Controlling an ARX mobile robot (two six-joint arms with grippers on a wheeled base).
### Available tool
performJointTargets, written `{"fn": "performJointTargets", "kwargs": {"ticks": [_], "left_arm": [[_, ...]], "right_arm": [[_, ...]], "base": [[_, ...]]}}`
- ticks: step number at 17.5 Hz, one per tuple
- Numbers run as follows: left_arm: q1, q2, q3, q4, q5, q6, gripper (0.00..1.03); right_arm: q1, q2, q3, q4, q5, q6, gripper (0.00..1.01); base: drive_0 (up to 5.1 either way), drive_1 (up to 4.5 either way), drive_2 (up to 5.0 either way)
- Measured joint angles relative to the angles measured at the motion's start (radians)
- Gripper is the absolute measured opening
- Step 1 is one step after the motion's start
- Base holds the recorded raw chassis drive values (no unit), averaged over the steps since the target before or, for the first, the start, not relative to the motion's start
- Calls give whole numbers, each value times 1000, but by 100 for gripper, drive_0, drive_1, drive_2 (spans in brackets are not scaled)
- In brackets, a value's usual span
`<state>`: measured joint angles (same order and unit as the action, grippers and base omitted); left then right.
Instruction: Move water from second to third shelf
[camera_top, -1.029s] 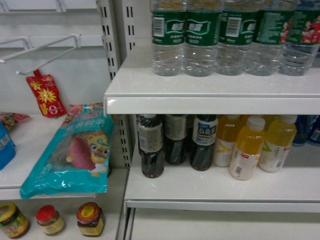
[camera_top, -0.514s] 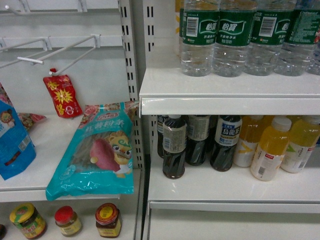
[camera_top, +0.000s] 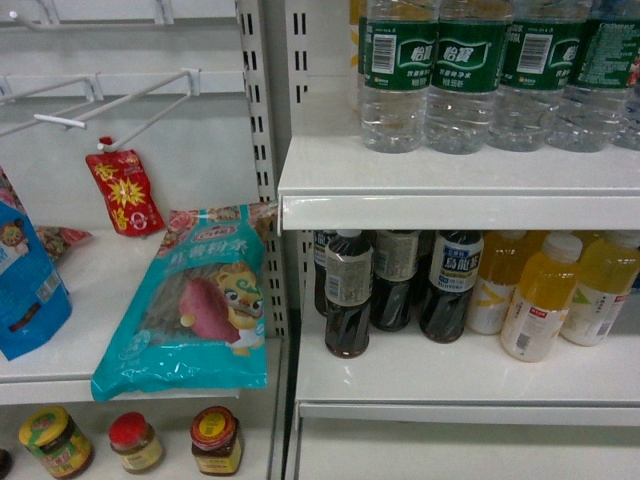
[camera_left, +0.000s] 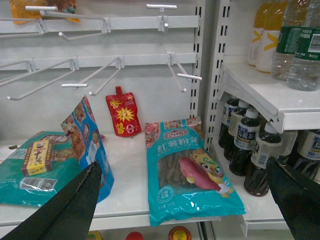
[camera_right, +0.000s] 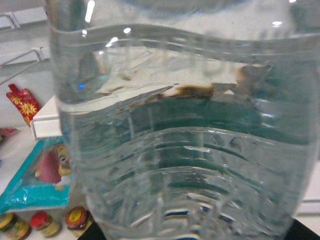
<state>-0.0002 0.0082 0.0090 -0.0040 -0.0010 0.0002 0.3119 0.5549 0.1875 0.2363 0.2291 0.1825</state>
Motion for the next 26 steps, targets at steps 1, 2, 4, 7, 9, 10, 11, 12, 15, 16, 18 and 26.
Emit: {"fn": "performJointTargets", "kwargs": {"ticks": [1, 2, 4, 7, 9, 10, 11, 12, 15, 16, 18, 26], "left_arm": [[0, 0, 0, 0, 0, 0, 98], [0, 0, 0, 0, 0, 0, 98], [0, 0, 0, 0, 0, 0, 98], [0, 0, 0, 0, 0, 0, 98], [0, 0, 0, 0, 0, 0, 98], [0, 0, 0, 0, 0, 0, 98], [0, 0, 0, 0, 0, 0, 98], [0, 0, 0, 0, 0, 0, 98], [0, 0, 0, 0, 0, 0, 98], [0, 0, 0, 0, 0, 0, 98], [0, 0, 0, 0, 0, 0, 98], [0, 0, 0, 0, 0, 0, 98]], "right_arm": [[-23, 54, 9, 72, -25, -41, 42], [-35, 92, 23, 100, -37, -60, 42], [-60, 182, 51, 170, -64, -93, 42], [-93, 341, 113, 284, -109, -116, 42], [-118, 454, 171, 338, -144, -119, 42], [-126, 512, 203, 357, -153, -120, 42], [-133, 566, 236, 370, -164, -120, 42], [-144, 640, 284, 378, -178, -120, 42], [-157, 793, 399, 396, -188, -121, 42], [-163, 835, 433, 412, -189, -129, 42], [-164, 885, 491, 411, -199, -132, 42], [-170, 1102, 762, 316, -183, -89, 42]], "base": [[0, 0, 0], [0, 0, 0], [0, 0, 0], [0, 0, 0], [0, 0, 0], [0, 0, 0], [0, 0, 0], [0, 0, 0], [0, 0, 0], [0, 0, 0], [0, 0, 0], [0, 0, 0]]}}
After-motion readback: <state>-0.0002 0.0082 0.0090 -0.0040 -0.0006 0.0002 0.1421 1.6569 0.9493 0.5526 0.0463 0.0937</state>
